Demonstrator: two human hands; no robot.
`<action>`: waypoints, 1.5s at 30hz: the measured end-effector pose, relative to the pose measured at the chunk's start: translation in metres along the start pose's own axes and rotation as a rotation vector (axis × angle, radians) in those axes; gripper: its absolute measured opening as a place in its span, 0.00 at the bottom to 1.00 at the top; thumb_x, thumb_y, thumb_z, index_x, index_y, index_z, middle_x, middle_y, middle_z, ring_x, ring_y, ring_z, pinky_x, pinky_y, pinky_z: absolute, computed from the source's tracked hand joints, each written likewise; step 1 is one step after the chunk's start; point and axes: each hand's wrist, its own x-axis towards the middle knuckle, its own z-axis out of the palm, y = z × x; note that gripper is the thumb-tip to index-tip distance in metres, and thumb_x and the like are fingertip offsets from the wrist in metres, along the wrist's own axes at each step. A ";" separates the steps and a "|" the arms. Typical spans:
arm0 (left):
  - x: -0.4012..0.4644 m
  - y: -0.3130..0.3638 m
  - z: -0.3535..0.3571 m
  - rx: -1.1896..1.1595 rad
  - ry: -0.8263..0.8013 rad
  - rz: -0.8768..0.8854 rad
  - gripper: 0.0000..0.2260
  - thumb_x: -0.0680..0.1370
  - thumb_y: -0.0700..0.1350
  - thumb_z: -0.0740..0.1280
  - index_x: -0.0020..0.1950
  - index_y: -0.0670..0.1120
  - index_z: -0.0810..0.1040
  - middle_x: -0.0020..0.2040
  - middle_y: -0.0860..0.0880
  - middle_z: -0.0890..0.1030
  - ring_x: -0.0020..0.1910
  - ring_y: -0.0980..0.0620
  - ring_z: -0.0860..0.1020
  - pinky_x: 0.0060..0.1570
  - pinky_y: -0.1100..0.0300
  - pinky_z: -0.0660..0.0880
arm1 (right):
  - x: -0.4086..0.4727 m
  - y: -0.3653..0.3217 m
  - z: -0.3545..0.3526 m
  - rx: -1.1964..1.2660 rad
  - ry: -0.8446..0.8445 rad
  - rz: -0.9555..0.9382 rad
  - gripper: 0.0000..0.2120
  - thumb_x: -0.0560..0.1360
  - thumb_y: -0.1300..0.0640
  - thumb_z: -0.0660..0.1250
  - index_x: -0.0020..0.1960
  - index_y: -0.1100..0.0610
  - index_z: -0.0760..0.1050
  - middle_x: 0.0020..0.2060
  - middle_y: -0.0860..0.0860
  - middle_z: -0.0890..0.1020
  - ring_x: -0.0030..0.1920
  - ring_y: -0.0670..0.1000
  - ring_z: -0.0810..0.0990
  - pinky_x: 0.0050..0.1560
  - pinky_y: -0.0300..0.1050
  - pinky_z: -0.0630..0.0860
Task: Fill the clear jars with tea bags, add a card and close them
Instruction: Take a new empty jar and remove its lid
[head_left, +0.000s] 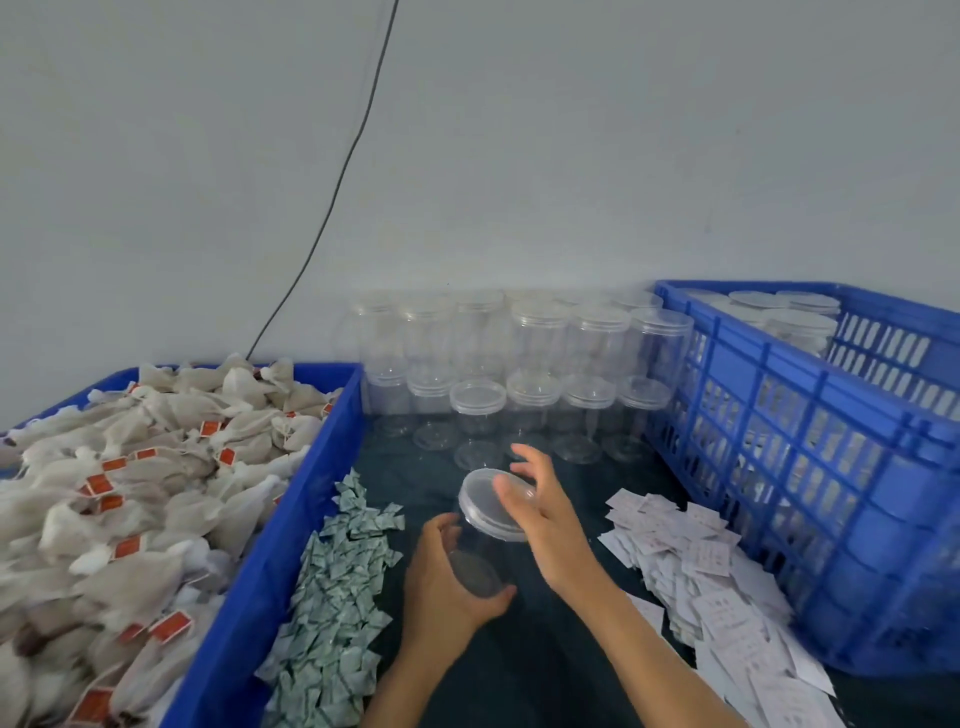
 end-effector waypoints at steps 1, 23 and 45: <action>0.001 0.003 0.001 0.060 -0.010 0.029 0.40 0.55 0.54 0.80 0.63 0.55 0.65 0.60 0.57 0.74 0.61 0.55 0.74 0.61 0.51 0.73 | 0.004 -0.004 0.000 -0.216 -0.055 -0.011 0.29 0.72 0.32 0.61 0.69 0.41 0.63 0.66 0.43 0.71 0.64 0.44 0.70 0.66 0.50 0.67; 0.018 -0.016 -0.023 -0.116 -0.429 0.016 0.38 0.61 0.48 0.81 0.66 0.58 0.66 0.61 0.58 0.78 0.62 0.58 0.76 0.63 0.54 0.74 | 0.024 -0.021 -0.005 -0.600 -0.460 -0.393 0.19 0.77 0.54 0.64 0.66 0.42 0.72 0.57 0.43 0.72 0.62 0.43 0.66 0.67 0.42 0.62; 0.010 -0.014 -0.025 0.092 -0.093 0.122 0.44 0.57 0.63 0.78 0.70 0.58 0.65 0.58 0.65 0.76 0.60 0.65 0.73 0.59 0.61 0.72 | 0.025 -0.031 -0.032 -0.442 -0.698 -0.031 0.41 0.72 0.45 0.73 0.73 0.29 0.49 0.72 0.38 0.54 0.74 0.45 0.54 0.72 0.47 0.58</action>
